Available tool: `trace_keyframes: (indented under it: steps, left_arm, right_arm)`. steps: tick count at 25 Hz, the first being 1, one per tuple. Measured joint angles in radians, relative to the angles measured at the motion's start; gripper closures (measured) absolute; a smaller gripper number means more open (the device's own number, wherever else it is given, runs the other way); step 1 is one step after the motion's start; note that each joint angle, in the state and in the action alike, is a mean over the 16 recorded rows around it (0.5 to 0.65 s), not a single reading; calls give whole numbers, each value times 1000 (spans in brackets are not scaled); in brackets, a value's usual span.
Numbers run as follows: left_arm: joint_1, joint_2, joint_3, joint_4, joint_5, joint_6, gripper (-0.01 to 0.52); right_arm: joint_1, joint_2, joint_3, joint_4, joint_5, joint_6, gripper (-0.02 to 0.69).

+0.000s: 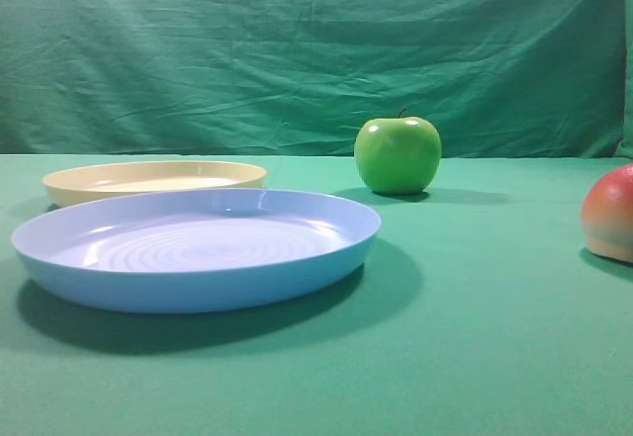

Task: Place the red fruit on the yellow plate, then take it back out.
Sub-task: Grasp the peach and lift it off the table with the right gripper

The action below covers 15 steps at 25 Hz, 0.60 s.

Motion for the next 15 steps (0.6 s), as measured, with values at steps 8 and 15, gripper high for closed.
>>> trace_keyframes:
  steps: [8,15]
  left_arm:
    - [0,0,0,0,0,0,514]
    - [0,0,0,0,0,0,514]
  right_arm:
    - [0,149,-128,168,267,-191,665]
    - [5,244,-168,249,389,-356,665]
